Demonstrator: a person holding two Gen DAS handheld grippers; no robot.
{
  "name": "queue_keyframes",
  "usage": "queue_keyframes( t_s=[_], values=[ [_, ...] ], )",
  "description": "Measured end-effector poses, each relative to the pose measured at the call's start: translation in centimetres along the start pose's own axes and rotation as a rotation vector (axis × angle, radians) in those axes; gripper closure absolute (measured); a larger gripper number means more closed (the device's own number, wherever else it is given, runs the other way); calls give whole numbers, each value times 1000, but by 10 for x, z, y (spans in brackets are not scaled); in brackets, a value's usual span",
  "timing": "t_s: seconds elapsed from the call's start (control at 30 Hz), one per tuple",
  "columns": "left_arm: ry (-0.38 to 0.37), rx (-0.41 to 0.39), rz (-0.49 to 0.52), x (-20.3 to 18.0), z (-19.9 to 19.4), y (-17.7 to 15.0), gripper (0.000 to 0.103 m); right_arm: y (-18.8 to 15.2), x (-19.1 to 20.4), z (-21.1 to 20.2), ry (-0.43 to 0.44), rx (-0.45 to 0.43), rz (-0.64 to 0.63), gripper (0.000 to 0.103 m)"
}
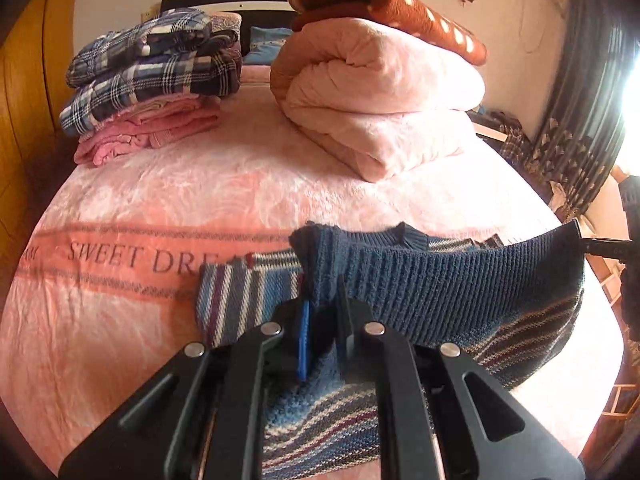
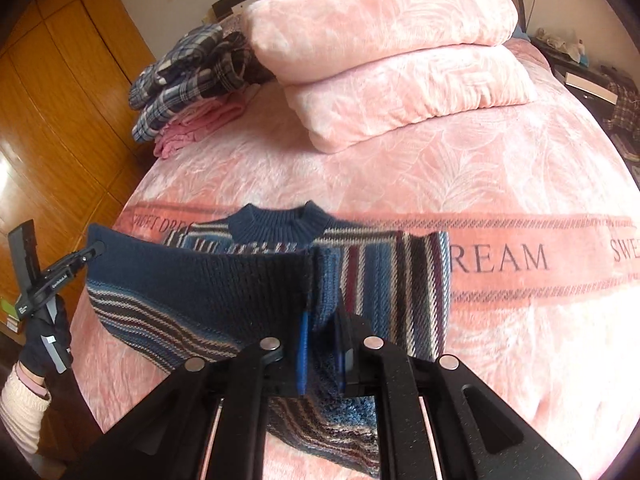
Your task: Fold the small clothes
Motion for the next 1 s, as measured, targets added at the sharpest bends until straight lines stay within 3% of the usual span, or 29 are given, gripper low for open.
queue_keyframes(
  t_s=[0.27,0.6,0.7,0.77,0.83,0.87,1.0],
  values=[
    [60,29,-21,23,84,19,95,43,-22,74,-68,21,14,93],
    [115,164,-56,52,169,-39,95,7,-54,157,-136,138,40,93],
    [130,179,-79,57,181,-51,93,-3,-62,170,-144,156,75,93],
    [144,195,-96,61,185,-56,86,-8,-65,176,-153,163,81,92],
    [167,210,-118,66,187,-60,76,-13,-68,179,-174,177,78,84],
    [174,215,-129,69,187,-62,75,-14,-69,178,-182,180,77,79],
    [175,200,-190,81,170,-60,73,-16,-74,158,-173,168,97,73]
  ],
)
Point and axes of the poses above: each gripper's, at about its wrist camera, not at the fingertips, and z roughly the way its jaws point, x to its left, y to its top, the point moved 8 cm from there along z, roughly the way its jaws point, and after that the axes turned 13 degrees about -x, right-handed, at the moved point
